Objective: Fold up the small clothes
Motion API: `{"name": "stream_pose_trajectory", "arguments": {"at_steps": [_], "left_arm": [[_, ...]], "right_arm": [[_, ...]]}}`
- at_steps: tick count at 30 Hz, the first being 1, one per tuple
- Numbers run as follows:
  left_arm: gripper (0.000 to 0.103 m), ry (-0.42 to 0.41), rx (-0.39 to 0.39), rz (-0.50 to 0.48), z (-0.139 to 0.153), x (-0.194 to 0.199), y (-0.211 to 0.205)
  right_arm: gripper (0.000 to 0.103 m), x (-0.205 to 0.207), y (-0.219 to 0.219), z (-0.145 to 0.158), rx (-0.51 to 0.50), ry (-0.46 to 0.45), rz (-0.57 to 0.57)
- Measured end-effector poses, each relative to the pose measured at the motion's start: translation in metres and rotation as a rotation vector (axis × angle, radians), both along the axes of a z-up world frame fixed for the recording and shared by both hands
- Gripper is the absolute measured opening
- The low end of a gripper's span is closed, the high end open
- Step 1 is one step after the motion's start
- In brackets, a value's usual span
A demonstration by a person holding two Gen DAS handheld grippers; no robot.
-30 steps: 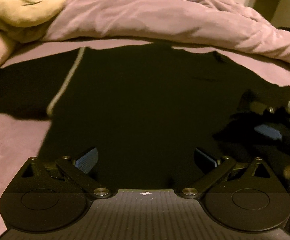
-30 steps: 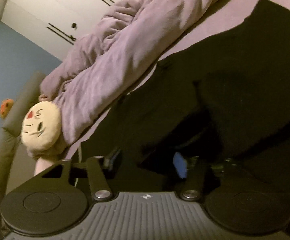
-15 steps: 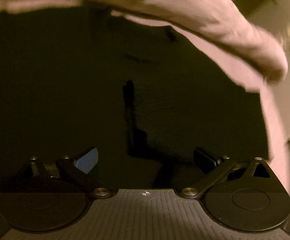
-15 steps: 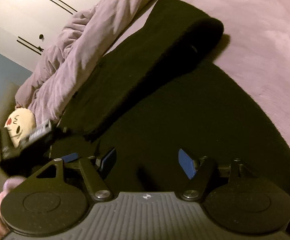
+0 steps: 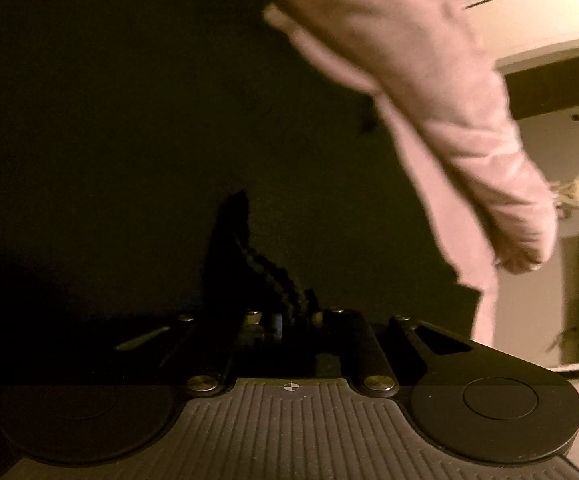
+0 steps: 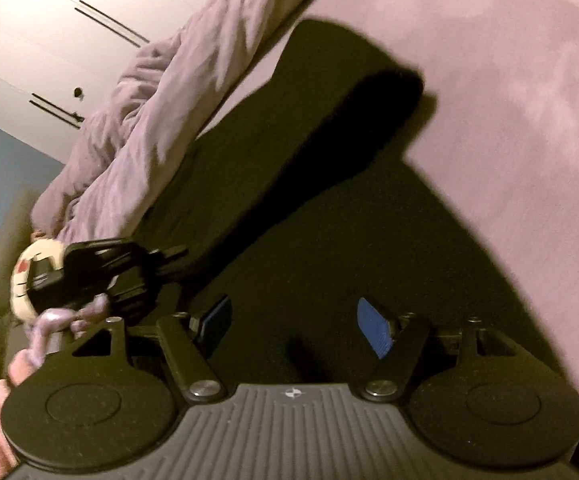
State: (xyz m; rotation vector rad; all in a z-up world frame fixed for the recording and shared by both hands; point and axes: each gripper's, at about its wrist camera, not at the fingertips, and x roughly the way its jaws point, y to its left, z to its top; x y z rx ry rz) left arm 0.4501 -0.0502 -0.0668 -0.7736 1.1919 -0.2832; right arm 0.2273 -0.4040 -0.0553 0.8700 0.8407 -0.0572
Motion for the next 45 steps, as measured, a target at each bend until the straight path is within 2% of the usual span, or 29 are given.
{"name": "stream_pose_trajectory", "arguments": {"at_steps": [5, 9, 13, 14, 15, 17, 20, 23, 25, 26, 29, 36, 43, 45], "left_arm": [[0.01, -0.185, 0.018, -0.033, 0.051, 0.011, 0.003], [0.01, -0.275, 0.156, -0.041, 0.073, 0.013, 0.029], [0.011, -0.246, 0.255, -0.018, 0.067, 0.019, 0.054], [0.014, -0.231, 0.275, -0.021, 0.062, 0.019, 0.057], [0.023, -0.211, 0.289, -0.024, 0.054, 0.022, 0.058], [0.033, -0.17, 0.293, -0.026, 0.039, 0.023, 0.062], [0.041, -0.102, 0.298, -0.01, 0.019, 0.024, 0.068], [0.041, -0.066, 0.267, 0.004, 0.004, 0.022, 0.078], [0.03, -0.051, 0.237, 0.0, 0.0, 0.023, 0.079], [0.015, -0.047, 0.226, -0.005, 0.0, 0.024, 0.08], [0.011, -0.054, 0.226, -0.013, 0.001, 0.024, 0.082], [0.01, -0.14, 0.219, -0.025, 0.022, 0.018, 0.089], [0.011, -0.061, 0.245, 0.005, 0.0, 0.015, 0.096], [0.025, -0.07, 0.284, -0.003, 0.002, 0.01, 0.1]], "right_arm": [[0.072, 0.004, -0.009, -0.001, -0.087, 0.043, -0.036], [0.072, 0.004, -0.007, -0.006, -0.108, 0.053, -0.042], [0.078, 0.007, 0.002, -0.007, -0.157, 0.06, -0.031], [0.08, 0.008, 0.003, -0.007, -0.159, 0.059, -0.031], [0.081, 0.009, 0.004, -0.007, -0.163, 0.06, -0.029], [0.086, 0.013, 0.006, -0.007, -0.176, 0.066, -0.021], [0.089, 0.015, 0.011, -0.006, -0.202, 0.076, -0.008], [0.093, 0.016, 0.015, -0.006, -0.224, 0.083, -0.003], [0.095, 0.019, 0.02, -0.006, -0.239, 0.083, 0.002], [0.097, 0.019, 0.022, -0.006, -0.248, 0.083, 0.004], [0.099, 0.022, 0.028, -0.007, -0.276, 0.087, 0.011], [0.099, 0.022, 0.031, -0.008, -0.291, 0.091, -0.004], [0.099, 0.024, 0.038, -0.01, -0.335, 0.102, -0.008], [0.099, 0.025, 0.041, -0.01, -0.358, 0.108, 0.0]]}}
